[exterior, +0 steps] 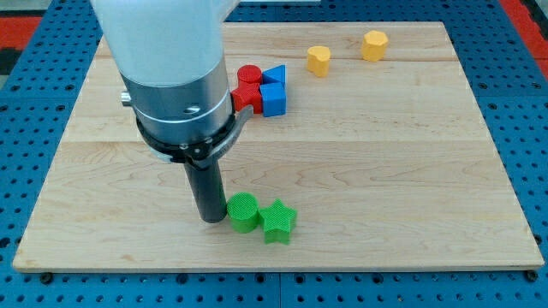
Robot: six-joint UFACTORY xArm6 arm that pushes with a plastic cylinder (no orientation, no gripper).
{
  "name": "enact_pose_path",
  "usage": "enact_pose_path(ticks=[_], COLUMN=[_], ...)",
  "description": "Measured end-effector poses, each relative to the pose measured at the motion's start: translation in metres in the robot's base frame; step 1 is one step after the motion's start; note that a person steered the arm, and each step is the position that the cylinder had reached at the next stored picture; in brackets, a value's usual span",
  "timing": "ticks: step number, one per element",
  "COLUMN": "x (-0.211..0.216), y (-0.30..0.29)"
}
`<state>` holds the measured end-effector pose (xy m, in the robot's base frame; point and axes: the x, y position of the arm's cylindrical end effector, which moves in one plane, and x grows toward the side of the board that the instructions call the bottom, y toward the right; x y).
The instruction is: Slide the yellow hexagon towards the bottom center of the board
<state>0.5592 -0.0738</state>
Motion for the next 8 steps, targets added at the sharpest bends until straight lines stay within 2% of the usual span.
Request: enact_pose_path(ticks=[1, 2, 3, 4, 6, 7, 8], x=[0.000, -0.031, -0.060, -0.074, -0.142, -0.197, -0.266], y=[-0.014, -0.047, -0.017, 0.064, 0.217, 0.280, 0.308])
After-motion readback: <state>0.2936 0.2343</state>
